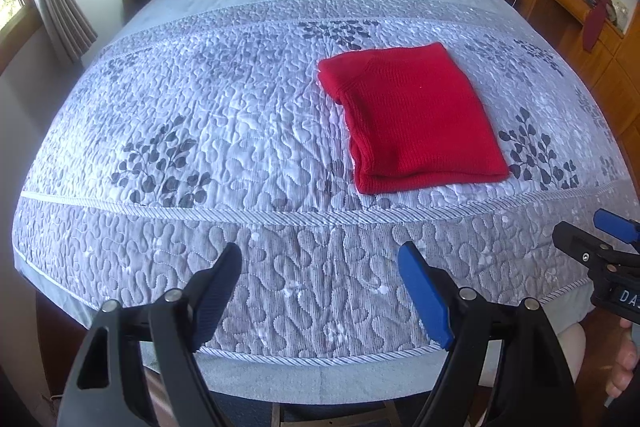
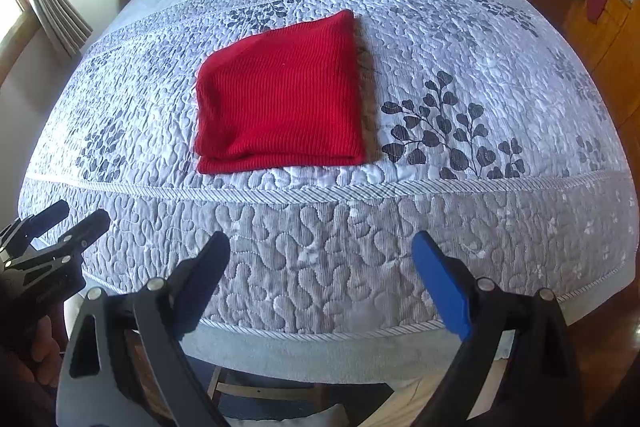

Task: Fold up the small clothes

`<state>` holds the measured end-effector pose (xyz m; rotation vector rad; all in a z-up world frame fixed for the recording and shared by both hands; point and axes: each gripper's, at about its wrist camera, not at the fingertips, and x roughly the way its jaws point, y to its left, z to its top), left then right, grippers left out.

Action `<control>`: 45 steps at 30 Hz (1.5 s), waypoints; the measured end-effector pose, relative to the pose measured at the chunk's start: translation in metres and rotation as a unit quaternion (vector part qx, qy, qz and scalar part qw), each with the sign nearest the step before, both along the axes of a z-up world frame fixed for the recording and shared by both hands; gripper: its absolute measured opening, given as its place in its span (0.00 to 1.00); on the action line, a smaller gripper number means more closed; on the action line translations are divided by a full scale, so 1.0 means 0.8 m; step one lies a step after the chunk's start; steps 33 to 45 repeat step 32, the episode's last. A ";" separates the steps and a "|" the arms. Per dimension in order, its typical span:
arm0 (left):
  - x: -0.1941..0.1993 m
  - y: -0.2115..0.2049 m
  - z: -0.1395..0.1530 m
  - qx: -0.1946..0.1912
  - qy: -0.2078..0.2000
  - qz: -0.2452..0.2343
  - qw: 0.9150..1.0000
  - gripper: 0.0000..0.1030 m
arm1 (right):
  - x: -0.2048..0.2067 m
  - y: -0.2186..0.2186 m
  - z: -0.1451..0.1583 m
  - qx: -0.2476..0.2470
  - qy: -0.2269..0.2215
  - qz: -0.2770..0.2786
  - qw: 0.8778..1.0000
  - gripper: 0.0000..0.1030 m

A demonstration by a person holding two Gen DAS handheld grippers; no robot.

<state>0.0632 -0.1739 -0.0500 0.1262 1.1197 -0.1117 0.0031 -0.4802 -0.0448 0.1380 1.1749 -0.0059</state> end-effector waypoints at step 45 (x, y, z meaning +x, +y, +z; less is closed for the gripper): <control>-0.005 -0.010 0.009 -0.011 -0.007 -0.006 1.000 0.81 | 0.001 0.004 0.000 -0.010 -0.003 0.007 1.000 0.89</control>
